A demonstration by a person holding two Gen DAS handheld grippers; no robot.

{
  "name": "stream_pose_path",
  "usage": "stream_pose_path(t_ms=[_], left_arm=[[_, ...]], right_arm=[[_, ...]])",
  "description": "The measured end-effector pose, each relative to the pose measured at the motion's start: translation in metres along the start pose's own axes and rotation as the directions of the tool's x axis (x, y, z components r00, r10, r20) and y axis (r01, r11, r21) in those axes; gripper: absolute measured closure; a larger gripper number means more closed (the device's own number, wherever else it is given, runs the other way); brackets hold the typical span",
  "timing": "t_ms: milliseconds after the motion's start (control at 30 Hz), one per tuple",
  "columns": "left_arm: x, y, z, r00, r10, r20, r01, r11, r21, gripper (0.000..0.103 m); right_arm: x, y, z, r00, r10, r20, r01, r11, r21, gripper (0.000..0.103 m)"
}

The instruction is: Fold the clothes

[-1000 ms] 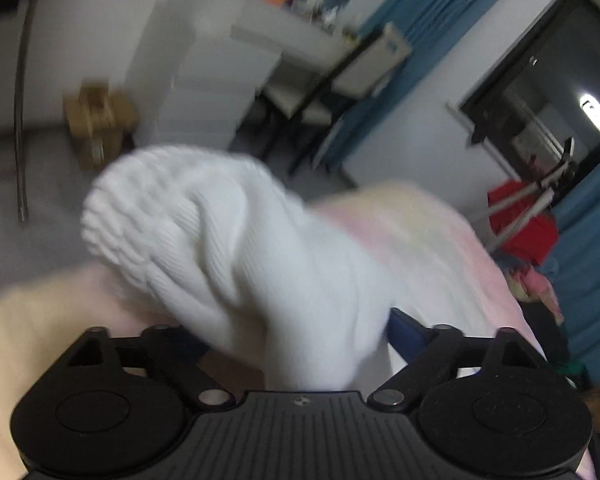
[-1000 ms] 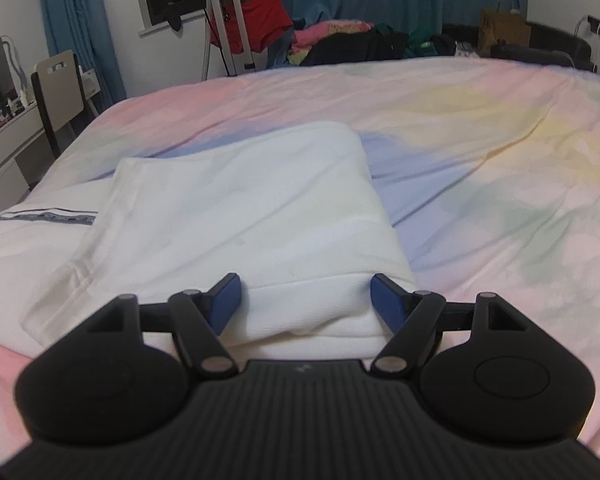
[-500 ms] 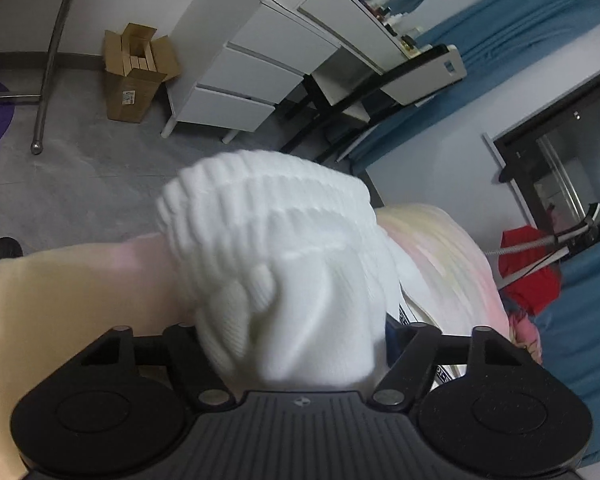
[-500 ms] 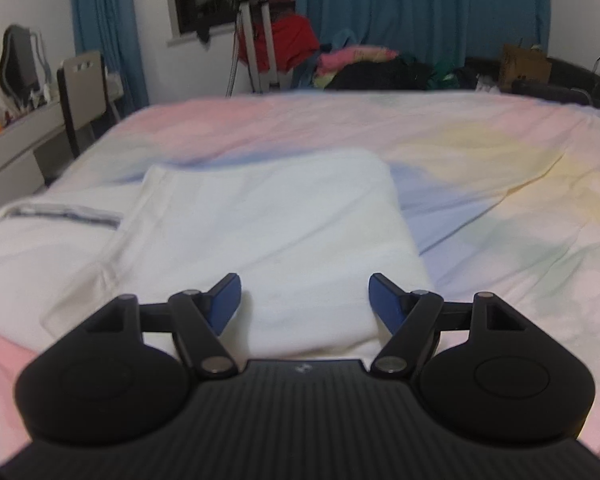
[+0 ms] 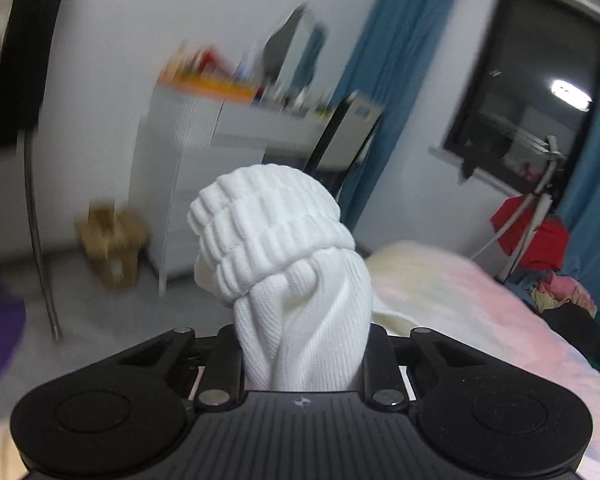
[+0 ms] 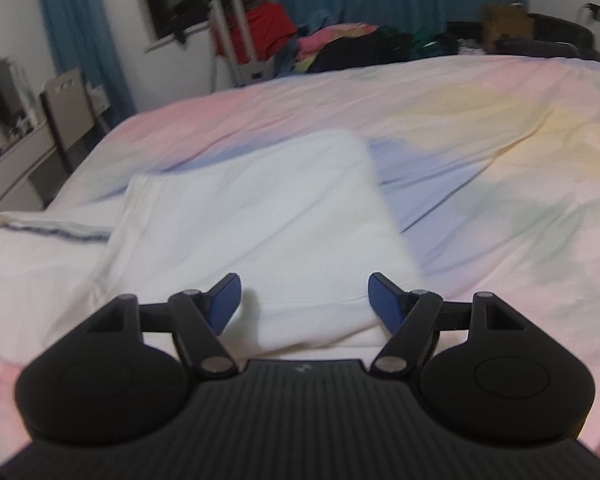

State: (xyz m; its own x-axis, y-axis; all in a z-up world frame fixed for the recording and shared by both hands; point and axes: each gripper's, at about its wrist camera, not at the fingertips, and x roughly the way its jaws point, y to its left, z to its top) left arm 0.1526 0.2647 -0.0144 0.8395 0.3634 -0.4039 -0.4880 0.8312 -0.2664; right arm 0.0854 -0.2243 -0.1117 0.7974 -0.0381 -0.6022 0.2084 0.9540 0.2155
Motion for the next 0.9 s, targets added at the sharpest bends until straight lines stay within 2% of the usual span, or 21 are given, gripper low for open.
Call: stream_pose_path(t_ms=[167,367,500,600,700,767,833,900], left_arm=[[-0.072,-0.081,0.012,0.986,-0.082,0.147,0.073,0.995,0.068,0.086],[-0.144,-0.201,-0.001,0.944,-0.191,0.269,0.157,0.977,0.145,0.088],[-0.171,-0.281,-0.036,0.923,-0.254,0.288,0.2,0.958,0.203,0.089],[-0.185,-0.333,-0.081,0.908,-0.307,0.285,0.23,0.934,0.274,0.09],[-0.196,-0.371,-0.14,0.895,-0.372,0.244,0.264,0.886,0.382,0.09],[-0.198,-0.388,-0.186,0.888,-0.418,0.19,0.293,0.835,0.466,0.09],[-0.194,-0.403,-0.232,0.881,-0.458,0.115,0.333,0.774,0.538,0.089],[-0.185,-0.412,-0.268,0.886,-0.463,0.019,0.368,0.729,0.578,0.089]], right_arm=[[-0.02,-0.02,0.012,0.998,-0.027,0.054,0.023,0.998,0.064,0.031],[-0.045,-0.045,0.028,0.99,-0.034,0.139,0.014,0.989,0.145,0.031],[-0.058,-0.07,0.039,0.978,-0.078,0.195,0.035,0.976,0.216,0.031],[-0.065,-0.093,0.044,0.968,-0.117,0.223,0.052,0.959,0.277,0.03],[-0.072,-0.116,0.048,0.959,-0.133,0.249,0.04,0.938,0.345,0.03],[-0.075,-0.131,0.049,0.954,-0.143,0.265,0.029,0.919,0.393,0.029],[-0.076,-0.136,0.048,0.943,-0.185,0.275,0.061,0.912,0.406,0.028],[-0.073,-0.139,0.046,0.944,-0.171,0.283,0.043,0.912,0.409,0.028]])
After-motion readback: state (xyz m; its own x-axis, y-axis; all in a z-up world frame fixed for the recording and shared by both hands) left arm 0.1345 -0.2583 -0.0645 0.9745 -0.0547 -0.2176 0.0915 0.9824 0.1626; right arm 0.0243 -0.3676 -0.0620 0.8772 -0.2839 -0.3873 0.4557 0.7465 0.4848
